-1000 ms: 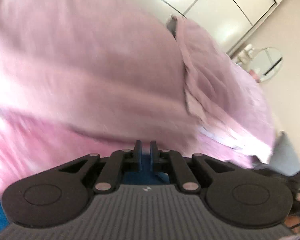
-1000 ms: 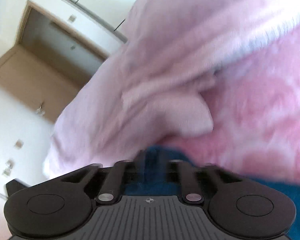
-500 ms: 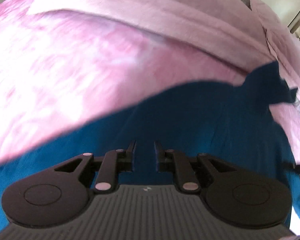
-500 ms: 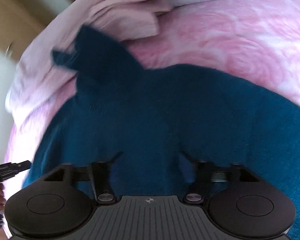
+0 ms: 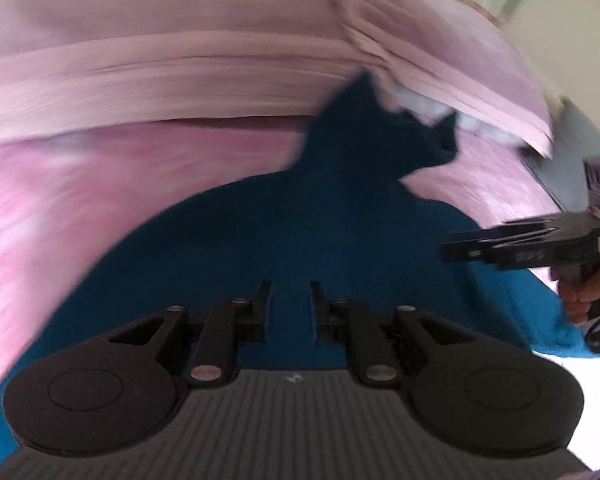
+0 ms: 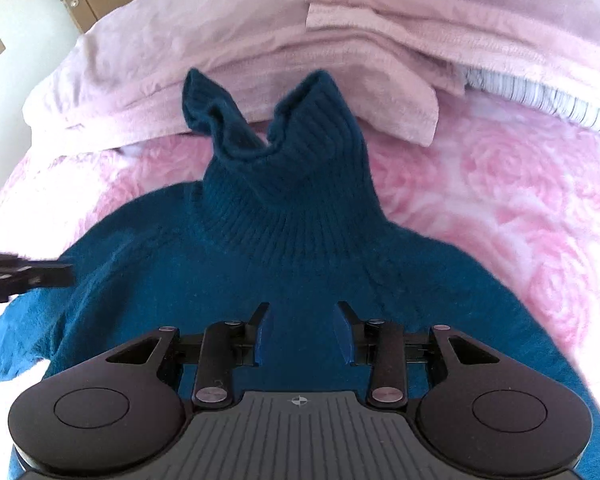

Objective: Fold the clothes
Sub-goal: 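Swing the sweater forward and lay it flat on the bedspread with both grippers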

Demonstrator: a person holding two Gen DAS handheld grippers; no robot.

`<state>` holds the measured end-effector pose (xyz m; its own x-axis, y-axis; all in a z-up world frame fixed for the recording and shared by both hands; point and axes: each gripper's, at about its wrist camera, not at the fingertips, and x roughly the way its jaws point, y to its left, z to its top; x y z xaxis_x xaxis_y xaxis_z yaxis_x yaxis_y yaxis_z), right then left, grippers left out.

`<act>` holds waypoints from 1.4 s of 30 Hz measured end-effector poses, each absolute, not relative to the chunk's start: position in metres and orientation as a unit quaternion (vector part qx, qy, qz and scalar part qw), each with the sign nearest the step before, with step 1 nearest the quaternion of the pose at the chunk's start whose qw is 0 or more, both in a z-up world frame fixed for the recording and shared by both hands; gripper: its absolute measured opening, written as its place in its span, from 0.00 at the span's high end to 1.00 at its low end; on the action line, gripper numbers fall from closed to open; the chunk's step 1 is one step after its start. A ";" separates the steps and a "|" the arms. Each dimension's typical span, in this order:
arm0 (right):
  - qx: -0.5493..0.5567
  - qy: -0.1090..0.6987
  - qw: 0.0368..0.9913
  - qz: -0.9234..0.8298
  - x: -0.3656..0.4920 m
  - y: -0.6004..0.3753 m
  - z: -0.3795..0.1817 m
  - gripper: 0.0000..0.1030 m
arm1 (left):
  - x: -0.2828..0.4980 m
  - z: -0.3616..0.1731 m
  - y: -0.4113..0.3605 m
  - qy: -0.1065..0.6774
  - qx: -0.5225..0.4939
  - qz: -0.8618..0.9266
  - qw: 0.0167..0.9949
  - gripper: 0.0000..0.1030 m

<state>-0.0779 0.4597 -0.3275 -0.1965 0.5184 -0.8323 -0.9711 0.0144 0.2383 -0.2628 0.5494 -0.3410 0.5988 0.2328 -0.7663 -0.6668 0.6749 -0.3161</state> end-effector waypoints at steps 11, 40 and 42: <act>-0.085 0.430 0.670 0.599 -0.035 0.541 -0.332 0.63 | -0.174 -0.360 0.647 0.331 -0.301 0.347 0.825 0.87; -0.123 0.595 0.622 0.494 -0.145 0.240 -0.312 0.63 | -0.752 -0.357 0.356 0.147 -0.529 0.703 0.452 0.55; -0.126 0.593 0.628 0.487 -0.153 0.231 -0.310 0.63 | -0.741 -0.352 0.366 0.185 -0.493 0.690 0.497 0.94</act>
<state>-0.1529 0.2313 -0.3097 -0.1783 0.4628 -0.8684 -0.7617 0.4938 0.4196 -0.7410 0.3660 -0.3518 -0.0208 0.5032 -0.8639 -0.8679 -0.4381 -0.2343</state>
